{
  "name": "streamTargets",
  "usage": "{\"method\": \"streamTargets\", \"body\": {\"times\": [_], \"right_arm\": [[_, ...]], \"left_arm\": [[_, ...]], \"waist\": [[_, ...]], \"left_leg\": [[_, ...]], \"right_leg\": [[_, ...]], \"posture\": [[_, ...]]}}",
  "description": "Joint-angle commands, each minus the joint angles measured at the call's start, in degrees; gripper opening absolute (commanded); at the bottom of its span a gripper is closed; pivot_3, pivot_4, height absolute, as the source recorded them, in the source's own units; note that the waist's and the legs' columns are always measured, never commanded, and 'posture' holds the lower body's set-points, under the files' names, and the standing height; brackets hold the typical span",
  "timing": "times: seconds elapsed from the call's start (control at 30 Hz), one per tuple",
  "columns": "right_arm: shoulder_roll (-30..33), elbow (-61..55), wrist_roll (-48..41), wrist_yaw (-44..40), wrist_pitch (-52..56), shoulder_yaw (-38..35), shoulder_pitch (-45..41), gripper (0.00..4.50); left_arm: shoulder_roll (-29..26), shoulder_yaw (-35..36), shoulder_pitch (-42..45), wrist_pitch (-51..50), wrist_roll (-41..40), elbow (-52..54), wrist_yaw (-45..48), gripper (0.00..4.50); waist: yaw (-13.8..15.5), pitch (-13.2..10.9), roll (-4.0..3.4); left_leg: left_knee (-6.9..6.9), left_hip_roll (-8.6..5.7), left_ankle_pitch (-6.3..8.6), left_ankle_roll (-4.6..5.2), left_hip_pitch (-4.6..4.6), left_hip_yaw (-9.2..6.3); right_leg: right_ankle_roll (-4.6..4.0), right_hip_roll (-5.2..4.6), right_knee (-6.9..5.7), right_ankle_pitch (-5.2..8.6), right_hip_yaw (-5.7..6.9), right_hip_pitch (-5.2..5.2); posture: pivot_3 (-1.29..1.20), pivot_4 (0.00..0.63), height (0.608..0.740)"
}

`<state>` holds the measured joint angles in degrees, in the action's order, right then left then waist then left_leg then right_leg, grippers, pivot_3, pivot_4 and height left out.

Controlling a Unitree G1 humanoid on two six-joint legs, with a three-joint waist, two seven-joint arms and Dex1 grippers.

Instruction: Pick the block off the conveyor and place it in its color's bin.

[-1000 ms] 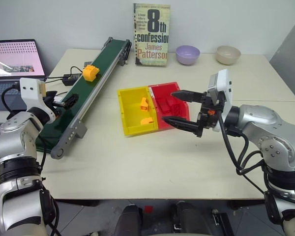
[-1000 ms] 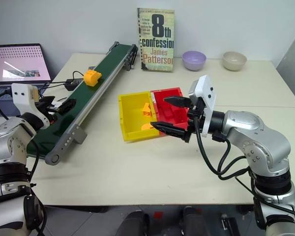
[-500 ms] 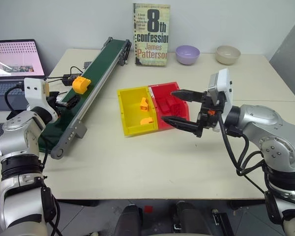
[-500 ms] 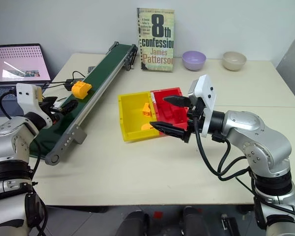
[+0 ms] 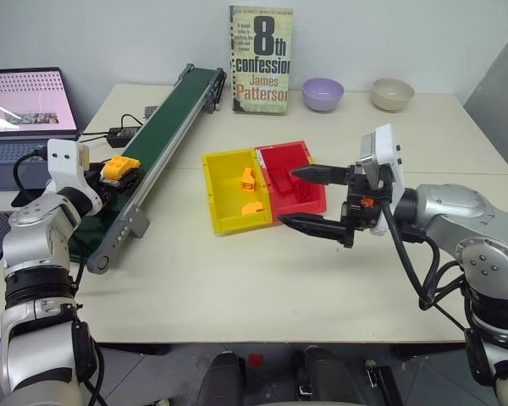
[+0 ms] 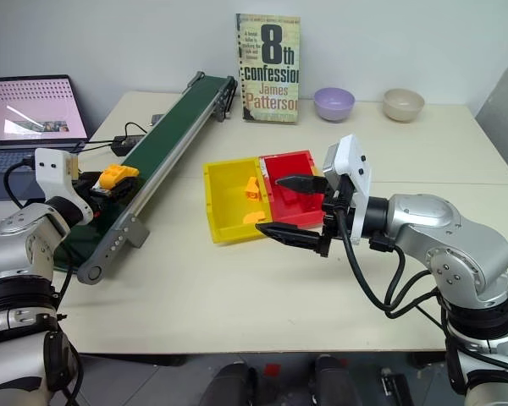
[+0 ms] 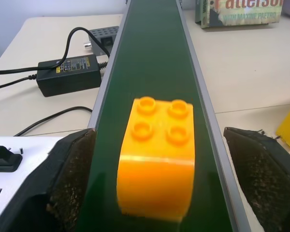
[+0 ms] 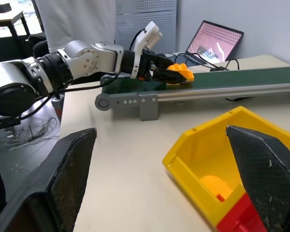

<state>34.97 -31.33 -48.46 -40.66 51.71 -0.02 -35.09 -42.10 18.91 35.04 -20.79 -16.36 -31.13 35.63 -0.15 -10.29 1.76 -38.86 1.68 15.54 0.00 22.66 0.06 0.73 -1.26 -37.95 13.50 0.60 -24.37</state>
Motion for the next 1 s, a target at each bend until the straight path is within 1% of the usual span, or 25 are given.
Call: {"method": "streamTargets", "body": {"times": [0.03,0.07,0.1,0.23,0.33,0.37,0.5,0.6,0.63,0.73,0.77,0.83,1.0], "right_arm": [[0.49,-0.64,-0.65,-0.08,-0.87,-1.32,-1.24,4.50],[0.51,-0.49,-0.59,-0.19,-1.00,-1.28,-1.31,4.50],[0.53,-0.29,-0.51,-0.33,-1.13,-1.25,-1.38,4.50],[0.50,0.54,-0.01,-0.79,-1.72,-1.01,-1.67,4.50],[0.25,0.96,0.23,-0.90,-2.10,-0.79,-1.77,4.50],[0.21,1.06,0.29,-0.92,-2.23,-0.71,-1.73,4.50],[-0.04,1.03,0.44,-0.20,-2.72,-0.81,-1.12,4.50],[0.06,0.32,0.89,1.10,-2.83,-1.34,-0.15,4.50],[0.27,-0.04,1.20,1.68,-2.76,-1.56,0.29,4.50],[2.89,-2.86,5.59,4.75,-3.15,-1.35,3.11,4.50],[2.86,-4.39,5.59,6.51,-2.51,-2.11,4.45,4.50],[2.73,-6.51,5.32,8.87,-1.60,-2.97,6.22,4.50],[4.38,-11.31,7.22,13.85,1.02,-3.45,10.87,4.50]], "left_arm": [[-2.04,2.04,-2.58,-0.38,-0.71,4.21,-0.28,3.44],[-2.14,2.37,-3.70,-1.14,-1.07,5.68,-0.34,3.20],[-2.23,2.59,-4.90,-1.99,-1.33,7.28,-0.43,3.09],[-2.15,4.18,-8.14,-4.77,-2.55,12.28,-1.37,2.29],[-2.45,5.83,-9.83,-7.07,-3.66,15.95,-2.36,1.64],[-2.53,6.20,-10.18,-7.59,-3.80,16.78,-2.55,1.53],[-2.81,6.82,-10.25,-9.17,-4.39,19.17,-3.12,1.54],[-2.15,5.83,-6.56,-11.64,-6.02,20.62,-3.06,1.54],[-2.08,4.33,-5.05,-12.32,-6.24,21.18,-2.22,1.54],[-0.39,-3.08,1.07,-12.95,-5.47,21.86,1.87,1.54],[1.15,-6.07,4.09,-12.34,-4.78,20.47,3.42,1.54],[3.16,-9.69,8.06,-11.21,-3.81,17.76,5.57,1.54],[7.55,-18.43,15.07,-4.65,0.95,10.35,10.96,1.54]], "waist": [[-0.02,0.00,0.00],[-0.05,0.00,0.00],[-0.06,0.00,0.00],[-0.03,0.00,0.00],[-0.01,0.00,0.00],[-0.01,0.00,0.00],[0.03,0.00,0.00],[0.03,0.00,0.00],[0.18,0.00,0.01],[0.63,0.00,0.05],[0.99,0.00,0.05],[1.50,0.01,0.06],[0.76,0.01,0.06]], "left_leg": [[0.01,0.00,0.00,0.00,-0.01,0.01],[0.01,0.00,0.00,0.00,0.00,0.02],[0.01,0.02,0.00,0.00,0.00,0.02],[0.01,0.03,0.00,0.00,0.00,-0.04],[0.01,0.04,0.00,0.00,0.01,-0.08],[0.01,0.05,0.00,0.00,0.01,-0.09],[0.01,0.04,0.00,0.00,0.02,-0.09],[0.01,0.03,0.00,0.00,0.02,-0.08],[0.01,0.03,0.00,0.00,0.02,-0.07],[-0.01,-0.01,0.00,-0.01,0.10,-0.12],[-0.01,-0.04,0.00,-0.01,0.09,-0.10],[-0.02,-0.17,0.00,-0.01,0.13,0.00],[-0.01,-0.22,0.00,0.00,0.14,0.17]], "right_leg": [[0.00,-0.03,0.00,0.00,-0.01,0.00],[0.00,-0.04,0.00,0.00,-0.01,-0.01],[0.00,-0.07,0.01,0.00,-0.02,-0.01],[-0.01,-0.09,0.00,0.00,-0.04,-0.01],[-0.01,-0.10,0.00,0.00,-0.03,-0.01],[-0.01,-0.10,0.01,0.00,-0.03,-0.01],[-0.01,-0.10,0.02,0.00,-0.03,-0.01],[-0.01,-0.10,0.03,0.00,-0.04,-0.01],[-0.01,-0.10,0.03,0.01,-0.05,-0.01],[-0.01,-0.07,0.06,0.01,0.06,0.01],[0.00,-0.02,0.06,0.01,0.04,0.01],[0.00,-0.02,0.13,0.01,0.06,0.07],[0.08,-0.01,0.23,-0.04,-0.04,0.02]], "posture": [[0.00,0.150,0.740],[0.00,0.150,0.740],[0.00,0.150,0.740],[0.00,0.150,0.740],[0.00,0.150,0.740],[0.00,0.150,0.740],[0.00,0.150,0.740],[0.00,0.150,0.740],[0.00,0.150,0.740],[0.00,0.150,0.740],[0.00,0.150,0.740],[0.00,0.150,0.740],[0.00,0.150,0.740]]}}
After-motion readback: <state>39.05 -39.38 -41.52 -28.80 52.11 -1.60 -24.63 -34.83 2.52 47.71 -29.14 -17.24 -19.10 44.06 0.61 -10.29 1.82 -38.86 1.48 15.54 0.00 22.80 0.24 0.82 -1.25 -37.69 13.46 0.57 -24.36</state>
